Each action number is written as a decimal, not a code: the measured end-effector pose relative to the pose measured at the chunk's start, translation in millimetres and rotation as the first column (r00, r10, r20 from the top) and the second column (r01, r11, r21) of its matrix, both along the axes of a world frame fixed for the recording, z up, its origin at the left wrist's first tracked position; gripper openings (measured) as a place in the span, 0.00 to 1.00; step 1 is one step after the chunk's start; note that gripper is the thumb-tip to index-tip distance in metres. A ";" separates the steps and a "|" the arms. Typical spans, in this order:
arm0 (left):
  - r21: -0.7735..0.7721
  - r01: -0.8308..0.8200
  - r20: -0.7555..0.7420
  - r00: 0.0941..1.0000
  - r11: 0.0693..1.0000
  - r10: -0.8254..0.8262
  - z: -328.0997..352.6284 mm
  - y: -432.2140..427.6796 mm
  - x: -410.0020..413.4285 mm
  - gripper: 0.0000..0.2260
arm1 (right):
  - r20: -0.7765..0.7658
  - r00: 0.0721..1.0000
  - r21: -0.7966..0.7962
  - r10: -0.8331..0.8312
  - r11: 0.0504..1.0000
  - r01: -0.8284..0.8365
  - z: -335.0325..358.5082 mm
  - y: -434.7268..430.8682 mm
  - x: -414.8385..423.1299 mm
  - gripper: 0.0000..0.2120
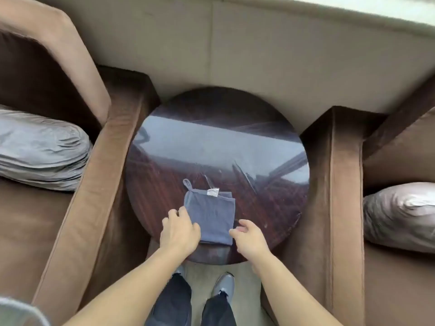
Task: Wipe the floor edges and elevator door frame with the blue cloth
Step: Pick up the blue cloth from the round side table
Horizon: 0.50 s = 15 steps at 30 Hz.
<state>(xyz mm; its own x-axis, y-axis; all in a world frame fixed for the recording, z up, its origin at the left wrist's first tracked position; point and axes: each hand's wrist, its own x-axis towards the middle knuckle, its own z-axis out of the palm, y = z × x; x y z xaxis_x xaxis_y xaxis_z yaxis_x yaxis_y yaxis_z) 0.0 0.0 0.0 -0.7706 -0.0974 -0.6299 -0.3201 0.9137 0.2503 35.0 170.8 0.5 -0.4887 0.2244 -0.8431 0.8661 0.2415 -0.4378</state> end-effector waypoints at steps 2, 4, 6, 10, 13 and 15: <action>0.045 -0.102 0.002 0.995 0.994 0.102 -18.3 -3.3 -1.6 0.17 | -0.011 0.999 0.037 -0.042 0.998 0.042 -18.0 -11.0 -4.6 0.30; 0.132 -0.176 0.013 0.984 0.975 0.176 -30.7 -4.3 -1.6 0.19 | 0.007 0.996 0.044 -0.092 0.995 0.092 -27.9 -20.4 -4.7 0.30; 0.242 -0.329 0.081 0.944 0.913 0.319 -41.5 -6.8 -3.3 0.18 | 0.053 0.973 -0.002 -0.223 0.975 0.224 -35.3 -32.0 -5.6 0.27; 0.271 -0.539 0.302 0.834 0.797 0.462 -44.8 -16.8 -10.9 0.11 | 0.137 0.925 -0.087 -0.356 0.925 0.369 -22.8 -47.6 -18.0 0.07; 0.324 -0.730 0.526 0.667 0.601 0.528 -26.3 -26.4 -13.2 0.09 | 0.056 0.962 -0.006 -0.266 0.964 0.266 4.1 -51.8 -22.1 0.06; 0.334 -0.808 0.616 0.577 0.486 0.536 -5.0 -35.8 -13.2 0.07 | 0.014 0.982 0.064 -0.191 0.980 0.189 24.3 -52.0 -21.6 0.06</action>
